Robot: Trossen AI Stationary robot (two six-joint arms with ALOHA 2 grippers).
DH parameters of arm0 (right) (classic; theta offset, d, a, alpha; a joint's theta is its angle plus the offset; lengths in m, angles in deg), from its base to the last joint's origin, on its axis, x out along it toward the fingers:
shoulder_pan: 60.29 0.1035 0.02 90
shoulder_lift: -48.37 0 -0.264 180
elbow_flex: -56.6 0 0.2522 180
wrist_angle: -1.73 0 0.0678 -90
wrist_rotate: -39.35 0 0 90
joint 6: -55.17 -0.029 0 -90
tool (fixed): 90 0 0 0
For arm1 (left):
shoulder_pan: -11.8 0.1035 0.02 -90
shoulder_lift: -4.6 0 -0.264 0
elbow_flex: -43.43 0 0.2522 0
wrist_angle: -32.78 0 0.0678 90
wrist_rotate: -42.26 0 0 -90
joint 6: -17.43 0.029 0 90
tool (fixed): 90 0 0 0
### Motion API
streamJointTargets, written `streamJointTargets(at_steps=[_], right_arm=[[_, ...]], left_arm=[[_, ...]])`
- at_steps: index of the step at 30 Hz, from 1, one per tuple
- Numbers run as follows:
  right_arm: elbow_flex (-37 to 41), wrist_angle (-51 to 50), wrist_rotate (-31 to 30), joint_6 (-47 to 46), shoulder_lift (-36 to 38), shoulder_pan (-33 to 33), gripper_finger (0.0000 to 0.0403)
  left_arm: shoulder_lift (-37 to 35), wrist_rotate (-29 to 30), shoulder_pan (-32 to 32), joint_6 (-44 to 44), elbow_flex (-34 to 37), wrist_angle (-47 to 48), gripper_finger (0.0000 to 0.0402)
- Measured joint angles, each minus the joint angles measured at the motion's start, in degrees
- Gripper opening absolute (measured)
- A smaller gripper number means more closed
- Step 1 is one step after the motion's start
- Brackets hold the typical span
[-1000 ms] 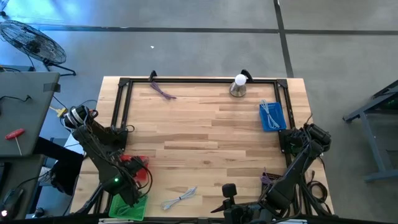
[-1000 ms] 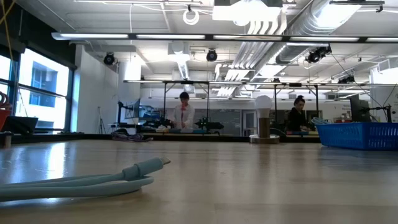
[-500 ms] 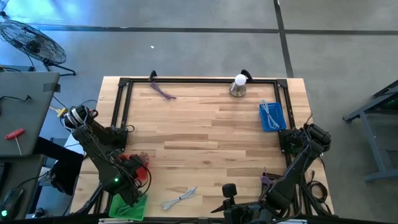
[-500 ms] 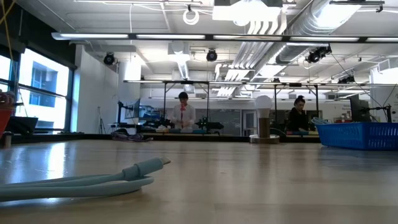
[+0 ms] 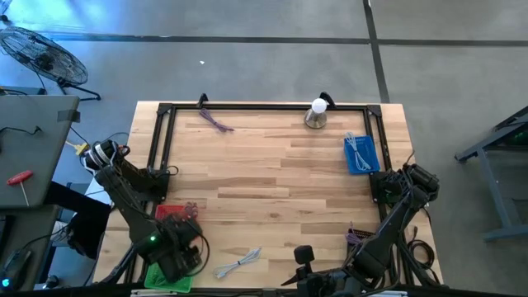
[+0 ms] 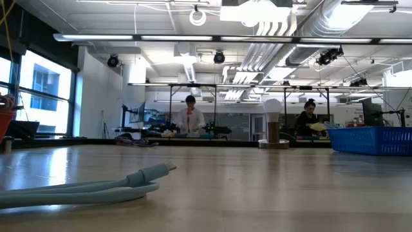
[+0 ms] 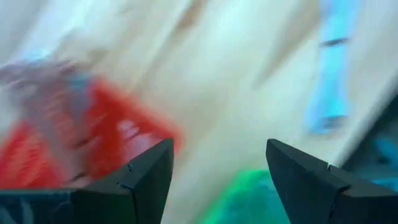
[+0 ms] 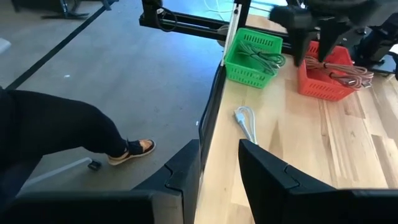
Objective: Pick & Place USB Port
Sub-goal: Put the light blue charger cable into the blue bin
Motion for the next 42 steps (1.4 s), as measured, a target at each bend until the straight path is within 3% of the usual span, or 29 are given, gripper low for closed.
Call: streamJointTargets(at_steps=[10, 19, 34, 42], right_arm=[[0.0, -0.19, 2.31, -3.03, 0.02, 0.05, 0.0103], [-0.02, -2.72, 2.32, -4.57, 0.02, 0.42, 0.0103], [-0.02, -6.45, 1.65, -8.69, -0.02, 0.62, 0.0103], [-0.02, -6.47, 1.6, -8.83, -0.04, 1.56, 0.0103]], left_arm=[[8.62, 2.73, 3.68, 18.87, -0.02, -20.78, 0.0247], [15.41, -7.53, 10.79, 16.77, -0.02, -24.28, 0.0247], [17.51, -5.58, 11.08, 23.02, -5.77, -30.99, 0.0161], [18.08, -5.72, 11.13, 22.09, -5.9, -29.44, 0.0155]])
